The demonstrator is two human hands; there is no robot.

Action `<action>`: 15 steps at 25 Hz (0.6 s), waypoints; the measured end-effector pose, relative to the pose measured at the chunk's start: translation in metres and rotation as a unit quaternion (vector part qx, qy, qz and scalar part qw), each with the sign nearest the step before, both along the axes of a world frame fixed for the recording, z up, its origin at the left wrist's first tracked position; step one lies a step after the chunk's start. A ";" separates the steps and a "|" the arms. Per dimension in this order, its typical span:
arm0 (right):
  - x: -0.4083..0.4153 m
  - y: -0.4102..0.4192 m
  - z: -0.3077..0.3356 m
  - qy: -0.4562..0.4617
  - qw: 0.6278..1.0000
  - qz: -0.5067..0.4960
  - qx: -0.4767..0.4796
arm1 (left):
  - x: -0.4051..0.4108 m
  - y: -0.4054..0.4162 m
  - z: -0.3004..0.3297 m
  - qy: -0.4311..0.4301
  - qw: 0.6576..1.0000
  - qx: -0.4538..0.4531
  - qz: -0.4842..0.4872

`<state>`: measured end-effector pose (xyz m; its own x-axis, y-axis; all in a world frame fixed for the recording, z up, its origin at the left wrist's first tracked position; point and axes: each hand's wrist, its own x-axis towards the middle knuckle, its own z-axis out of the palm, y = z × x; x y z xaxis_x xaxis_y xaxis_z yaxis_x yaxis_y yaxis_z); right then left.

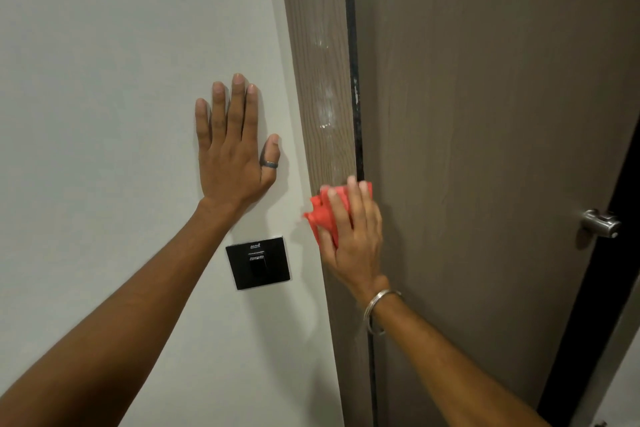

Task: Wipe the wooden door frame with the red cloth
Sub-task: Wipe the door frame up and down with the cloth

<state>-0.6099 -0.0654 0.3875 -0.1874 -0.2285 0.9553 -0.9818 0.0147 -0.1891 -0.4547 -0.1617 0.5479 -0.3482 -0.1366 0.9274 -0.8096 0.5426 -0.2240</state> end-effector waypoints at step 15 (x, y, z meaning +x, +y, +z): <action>0.008 0.010 -0.119 0.045 0.988 -0.101 0.112 | 0.000 -0.002 -0.001 0.006 1.000 -0.007 -0.003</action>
